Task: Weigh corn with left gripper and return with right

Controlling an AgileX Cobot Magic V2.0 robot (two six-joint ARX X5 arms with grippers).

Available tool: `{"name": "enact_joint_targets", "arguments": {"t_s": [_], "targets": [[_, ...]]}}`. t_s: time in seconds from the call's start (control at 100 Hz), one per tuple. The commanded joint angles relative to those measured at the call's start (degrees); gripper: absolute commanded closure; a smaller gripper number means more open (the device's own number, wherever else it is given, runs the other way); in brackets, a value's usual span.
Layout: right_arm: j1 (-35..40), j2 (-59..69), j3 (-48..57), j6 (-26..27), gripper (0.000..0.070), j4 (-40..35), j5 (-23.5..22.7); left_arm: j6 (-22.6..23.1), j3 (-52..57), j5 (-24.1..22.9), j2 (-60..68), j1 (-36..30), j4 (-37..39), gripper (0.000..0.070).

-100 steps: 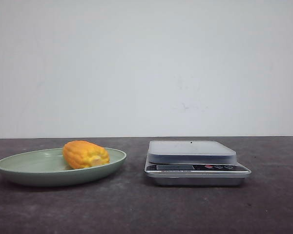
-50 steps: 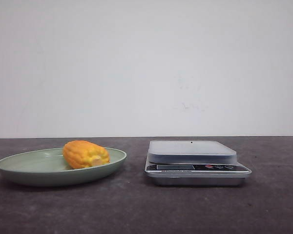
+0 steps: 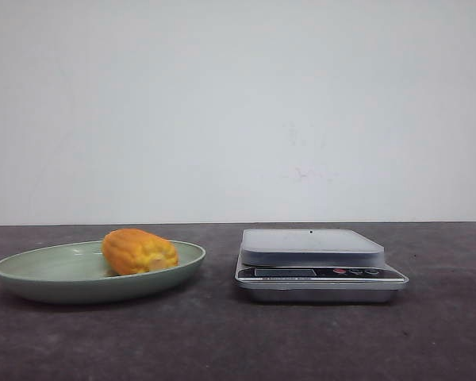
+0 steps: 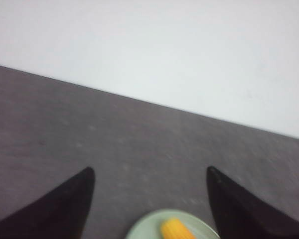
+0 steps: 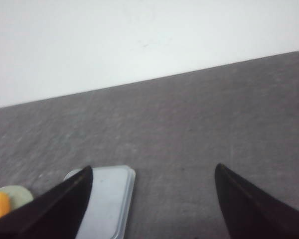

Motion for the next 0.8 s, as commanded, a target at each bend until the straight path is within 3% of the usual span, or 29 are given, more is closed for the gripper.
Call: {"name": "enact_joint_targets", "arguments": {"t_s": [0.0, 0.07, 0.22, 0.49, 0.79], "targets": [[0.07, 1.57, 2.58, -0.77, 0.0189, -0.92, -1.40, -1.14, 1.16, 0.37, 3.78, -2.08, 0.02, 0.0278], [0.07, 3.34, 5.01, -0.81, 0.0182, -2.73, -3.06, -2.80, 1.42, 0.22, 7.67, -5.35, 1.01, 0.0276], [0.07, 7.04, 9.46, -2.03, 0.0066, -4.90, -5.60, -6.56, 1.46, -2.49, 17.51, -12.31, 5.84, 0.0269], [0.07, 9.79, 11.56, -3.85, 0.0066, -7.37, -6.73, -10.97, 1.51, -3.48, 36.17, -19.28, 12.98, 0.0265], [0.15, 9.77, 11.56, -4.94, 0.0066, -7.58, -6.73, -12.94, 1.51, -6.78, 46.60, -21.22, 15.72, 0.0261]]}}
